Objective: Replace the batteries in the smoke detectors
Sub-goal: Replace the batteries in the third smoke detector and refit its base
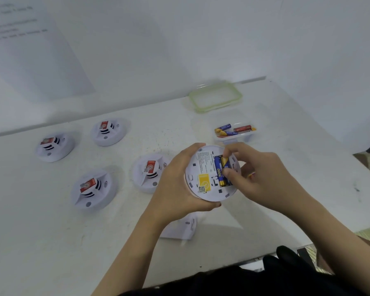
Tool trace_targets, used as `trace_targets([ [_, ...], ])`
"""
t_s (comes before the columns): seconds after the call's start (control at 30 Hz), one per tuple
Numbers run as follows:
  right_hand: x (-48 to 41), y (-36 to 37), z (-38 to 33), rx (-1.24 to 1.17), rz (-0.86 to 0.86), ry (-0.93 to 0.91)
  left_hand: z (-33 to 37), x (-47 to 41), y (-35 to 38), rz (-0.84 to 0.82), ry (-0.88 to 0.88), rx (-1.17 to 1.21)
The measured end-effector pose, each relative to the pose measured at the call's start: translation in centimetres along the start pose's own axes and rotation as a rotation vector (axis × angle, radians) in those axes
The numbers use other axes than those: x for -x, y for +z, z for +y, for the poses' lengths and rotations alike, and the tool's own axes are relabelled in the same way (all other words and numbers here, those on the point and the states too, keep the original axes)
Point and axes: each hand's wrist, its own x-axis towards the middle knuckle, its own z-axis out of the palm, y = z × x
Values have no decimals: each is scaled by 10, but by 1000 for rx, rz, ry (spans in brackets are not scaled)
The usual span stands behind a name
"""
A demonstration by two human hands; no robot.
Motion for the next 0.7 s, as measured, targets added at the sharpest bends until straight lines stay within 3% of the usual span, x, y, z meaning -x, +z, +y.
trace_targets([
  [0.43, -6, -21, 31, -79, 216, -194, 20, -31, 20, 128, 40, 24],
  [0.7, -16, -37, 52, -66, 210, -183, 28, -46, 38, 139, 28, 90],
])
